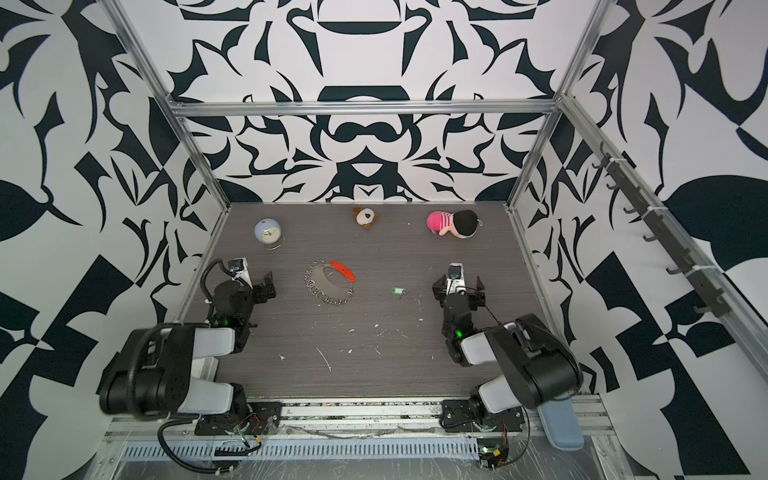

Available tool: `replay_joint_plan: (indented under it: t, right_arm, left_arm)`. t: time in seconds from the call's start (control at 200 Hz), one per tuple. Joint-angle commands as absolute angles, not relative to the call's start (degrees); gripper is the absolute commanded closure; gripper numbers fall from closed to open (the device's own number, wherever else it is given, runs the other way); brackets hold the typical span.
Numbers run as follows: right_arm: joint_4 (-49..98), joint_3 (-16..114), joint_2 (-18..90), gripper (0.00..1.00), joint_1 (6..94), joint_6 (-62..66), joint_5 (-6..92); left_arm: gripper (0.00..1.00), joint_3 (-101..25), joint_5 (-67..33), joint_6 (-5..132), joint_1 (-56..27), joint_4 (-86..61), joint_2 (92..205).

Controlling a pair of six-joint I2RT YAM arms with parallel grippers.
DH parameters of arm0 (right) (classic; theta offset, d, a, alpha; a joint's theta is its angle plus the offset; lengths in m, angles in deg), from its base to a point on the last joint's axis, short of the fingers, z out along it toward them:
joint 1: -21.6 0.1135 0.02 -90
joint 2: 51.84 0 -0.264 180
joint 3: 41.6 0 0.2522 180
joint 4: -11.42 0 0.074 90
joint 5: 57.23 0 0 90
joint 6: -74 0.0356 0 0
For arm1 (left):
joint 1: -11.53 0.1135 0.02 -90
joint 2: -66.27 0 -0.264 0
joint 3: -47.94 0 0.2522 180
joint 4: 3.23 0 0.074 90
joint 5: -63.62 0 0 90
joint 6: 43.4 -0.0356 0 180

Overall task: Put the keys on the keyring
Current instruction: 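Move left gripper over the red-handled keyring while right gripper nears green tag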

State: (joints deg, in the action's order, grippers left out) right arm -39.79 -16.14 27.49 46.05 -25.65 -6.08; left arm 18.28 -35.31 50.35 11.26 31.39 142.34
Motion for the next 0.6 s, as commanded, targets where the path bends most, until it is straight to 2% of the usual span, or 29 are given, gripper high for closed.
replay_joint_plan:
  t: [0.0,0.08,0.14,0.245,0.33,0.38,0.47,0.595]
  right_arm:
    - [-25.0,-6.8,16.1,0.0,50.8,-29.6,-13.8]
    - [2.6,3.5,11.0,0.0,50.6,-19.8,-8.7]
    - [12.7,8.1,10.1,0.0,50.6,-13.7,-6.2]
    - [12.2,7.0,10.3,0.0,50.4,-2.9,-10.9]
    - [10.4,7.1,10.5,0.0,49.7,-3.1,-4.6]
    - [9.8,7.5,12.1,0.0,49.7,-1.4,-2.5]
    - [9.8,8.7,17.1,0.0,49.7,1.6,-0.2]
    - [18.2,12.7,25.3,0.0,49.7,9.3,-1.3]
  left_arm:
    - [0.0,12.0,-39.8,55.3,9.2,14.5,129.9]
    - [0.0,8.7,-41.2,59.0,6.9,7.5,124.7]
    - [0.0,6.2,-40.9,62.4,4.5,2.6,121.4]
    - [0.0,-0.1,-37.5,70.6,3.2,-10.6,116.9]
    - [0.0,-5.5,-36.7,73.1,3.2,-24.4,116.1]
    - [0.0,-7.2,-40.8,75.1,3.2,-30.0,117.0]
    - [0.0,-8.5,-50.4,89.0,3.3,-40.6,120.1]
    - [0.0,-9.1,-38.8,87.7,5.2,-38.1,125.1]
